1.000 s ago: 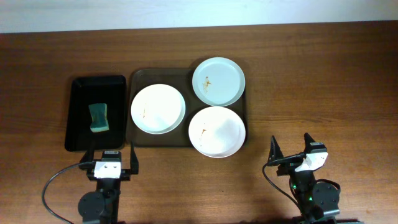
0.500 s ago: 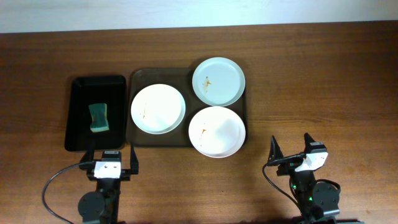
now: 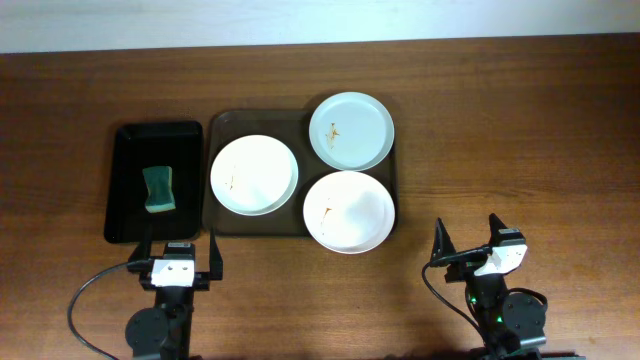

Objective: Clean dirty plates on tray and stack at the side

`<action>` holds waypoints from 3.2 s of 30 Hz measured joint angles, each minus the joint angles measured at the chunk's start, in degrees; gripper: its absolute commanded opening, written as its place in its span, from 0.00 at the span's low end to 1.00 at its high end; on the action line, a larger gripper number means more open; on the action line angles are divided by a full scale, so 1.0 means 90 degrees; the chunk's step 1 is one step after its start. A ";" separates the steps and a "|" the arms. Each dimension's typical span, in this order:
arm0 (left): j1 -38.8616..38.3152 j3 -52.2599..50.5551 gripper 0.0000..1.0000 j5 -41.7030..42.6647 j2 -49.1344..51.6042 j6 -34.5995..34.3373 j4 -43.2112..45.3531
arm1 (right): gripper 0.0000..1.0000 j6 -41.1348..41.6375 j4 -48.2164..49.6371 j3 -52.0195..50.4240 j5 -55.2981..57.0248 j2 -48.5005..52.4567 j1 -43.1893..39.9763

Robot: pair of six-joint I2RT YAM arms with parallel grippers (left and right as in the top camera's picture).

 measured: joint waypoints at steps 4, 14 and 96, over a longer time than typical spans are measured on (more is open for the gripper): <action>0.0000 -0.0002 0.99 0.0002 0.0000 0.0000 0.0005 | 0.98 -0.0002 0.0005 0.0000 0.0002 0.0000 0.0000; 0.0000 0.0002 0.99 0.0529 0.0000 -0.0121 0.0702 | 0.98 -0.0005 0.0355 0.0002 -0.0073 0.0000 0.0000; 0.0510 1.1441 0.90 -0.1056 1.1664 -0.2567 -0.7383 | 0.04 0.2640 -0.5000 1.2718 -0.0238 1.5327 0.3412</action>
